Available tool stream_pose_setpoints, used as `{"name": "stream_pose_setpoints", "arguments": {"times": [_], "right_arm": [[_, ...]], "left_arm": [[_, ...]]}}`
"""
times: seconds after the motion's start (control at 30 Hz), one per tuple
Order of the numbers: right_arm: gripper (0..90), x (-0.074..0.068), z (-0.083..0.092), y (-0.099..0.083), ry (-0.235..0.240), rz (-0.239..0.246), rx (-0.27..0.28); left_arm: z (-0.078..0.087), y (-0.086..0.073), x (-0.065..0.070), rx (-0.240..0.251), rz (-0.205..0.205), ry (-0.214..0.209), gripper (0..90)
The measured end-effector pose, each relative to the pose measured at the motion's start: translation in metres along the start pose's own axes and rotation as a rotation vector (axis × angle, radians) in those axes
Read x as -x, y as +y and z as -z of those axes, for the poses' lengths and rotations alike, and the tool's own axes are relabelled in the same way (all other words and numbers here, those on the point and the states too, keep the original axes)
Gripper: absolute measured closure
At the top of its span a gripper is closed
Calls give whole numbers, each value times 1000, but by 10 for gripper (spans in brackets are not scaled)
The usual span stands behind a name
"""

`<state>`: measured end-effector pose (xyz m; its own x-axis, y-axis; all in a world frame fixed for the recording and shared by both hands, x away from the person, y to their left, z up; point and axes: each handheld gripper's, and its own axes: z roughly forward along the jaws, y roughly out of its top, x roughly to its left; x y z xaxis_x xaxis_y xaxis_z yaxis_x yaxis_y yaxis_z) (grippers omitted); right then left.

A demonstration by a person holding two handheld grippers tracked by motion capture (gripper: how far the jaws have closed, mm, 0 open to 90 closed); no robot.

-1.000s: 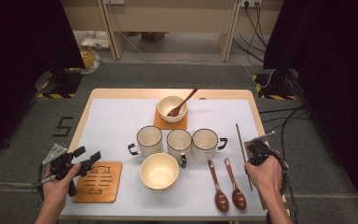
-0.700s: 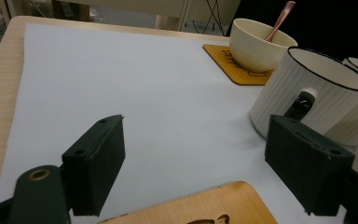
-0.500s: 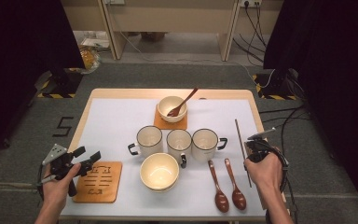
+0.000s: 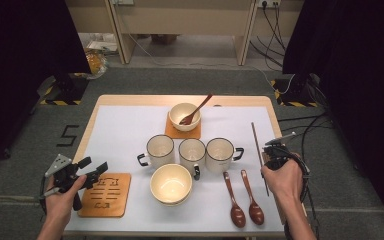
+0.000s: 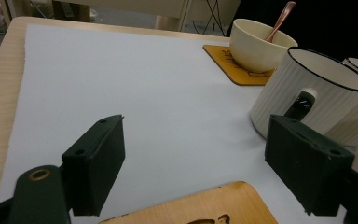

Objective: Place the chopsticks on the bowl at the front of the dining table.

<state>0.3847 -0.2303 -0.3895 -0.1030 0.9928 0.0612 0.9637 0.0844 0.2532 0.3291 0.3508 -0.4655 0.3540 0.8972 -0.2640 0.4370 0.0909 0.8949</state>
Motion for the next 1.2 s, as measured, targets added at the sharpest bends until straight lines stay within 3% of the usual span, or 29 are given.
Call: {"name": "stream_pose_setpoints", "arguments": {"times": [1.2], "right_arm": [[861, -14, 11, 13, 11, 26, 30]], "left_arm": [[0, 0, 1, 1, -1, 0, 195]]}}
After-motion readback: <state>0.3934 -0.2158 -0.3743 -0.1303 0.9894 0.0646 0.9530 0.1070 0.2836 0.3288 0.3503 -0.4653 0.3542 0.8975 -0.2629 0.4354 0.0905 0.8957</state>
